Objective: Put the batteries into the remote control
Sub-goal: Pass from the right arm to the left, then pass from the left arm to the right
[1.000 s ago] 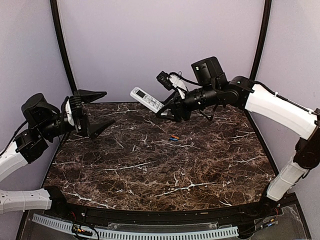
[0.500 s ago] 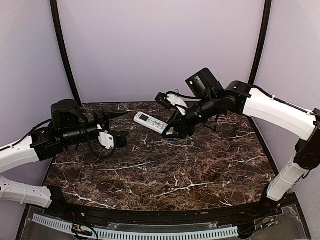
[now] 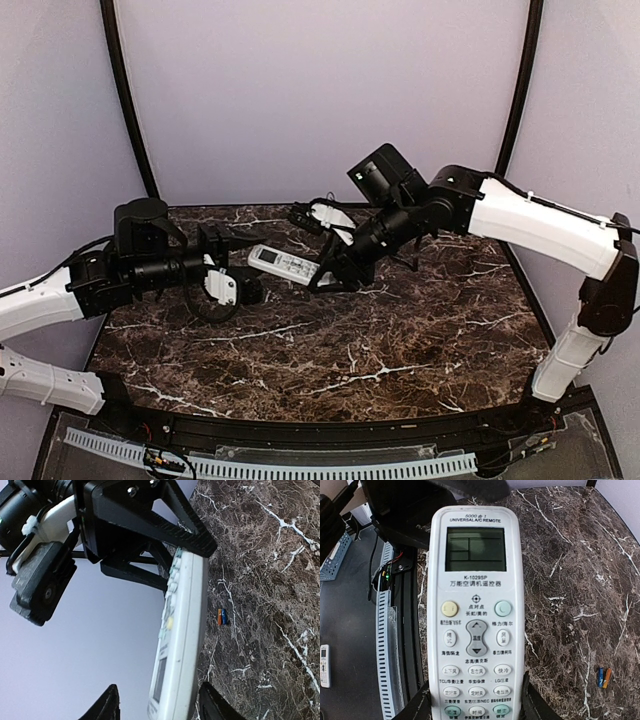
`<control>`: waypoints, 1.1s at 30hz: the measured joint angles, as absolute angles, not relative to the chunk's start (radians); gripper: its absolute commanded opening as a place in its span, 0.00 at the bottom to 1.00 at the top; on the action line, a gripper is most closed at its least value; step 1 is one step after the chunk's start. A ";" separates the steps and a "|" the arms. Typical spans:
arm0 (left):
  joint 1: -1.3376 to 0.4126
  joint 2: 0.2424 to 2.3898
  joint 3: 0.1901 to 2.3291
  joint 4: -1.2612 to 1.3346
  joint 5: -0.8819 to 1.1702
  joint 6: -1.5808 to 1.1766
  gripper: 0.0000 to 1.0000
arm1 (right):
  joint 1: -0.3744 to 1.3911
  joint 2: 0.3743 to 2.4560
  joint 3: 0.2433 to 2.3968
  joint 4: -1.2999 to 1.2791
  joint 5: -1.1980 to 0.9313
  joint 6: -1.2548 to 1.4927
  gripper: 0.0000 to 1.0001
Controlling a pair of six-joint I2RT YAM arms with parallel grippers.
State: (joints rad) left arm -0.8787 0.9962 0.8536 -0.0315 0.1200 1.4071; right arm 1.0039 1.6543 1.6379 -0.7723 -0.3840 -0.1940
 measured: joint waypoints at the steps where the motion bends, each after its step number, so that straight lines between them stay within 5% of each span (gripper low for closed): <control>1: -0.887 0.998 0.854 -0.037 0.122 1.404 0.49 | 1.005 1.658 1.642 -0.772 -0.387 -0.197 0.29; 7: -0.923 1.010 0.854 -0.063 0.138 1.387 0.38 | 1.008 1.676 1.660 -0.772 -0.405 -0.208 0.29; 13: -0.928 1.012 0.857 -0.075 0.142 1.384 0.11 | 1.008 1.678 1.661 -0.772 -0.416 -0.214 0.32; 15: -0.930 1.014 0.855 -0.094 0.141 1.379 0.03 | 1.007 1.678 1.663 -0.775 -0.419 -0.212 0.46; 19: -0.930 1.013 0.855 -0.093 0.141 1.350 0.00 | 1.008 1.675 1.660 -0.765 -0.416 -0.211 0.96; 24: -0.931 1.007 0.855 -0.091 0.142 1.191 0.00 | 1.011 1.599 1.583 -0.678 -0.365 -0.226 0.99; 33: -0.931 0.937 0.801 0.100 0.237 0.508 0.00 | 1.012 1.208 1.222 -0.288 -0.334 -0.265 0.99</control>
State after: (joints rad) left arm -0.9306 0.9367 0.8009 0.0998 0.2371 0.5083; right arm 1.0122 1.2079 1.2217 -0.2878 -0.3336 -0.2649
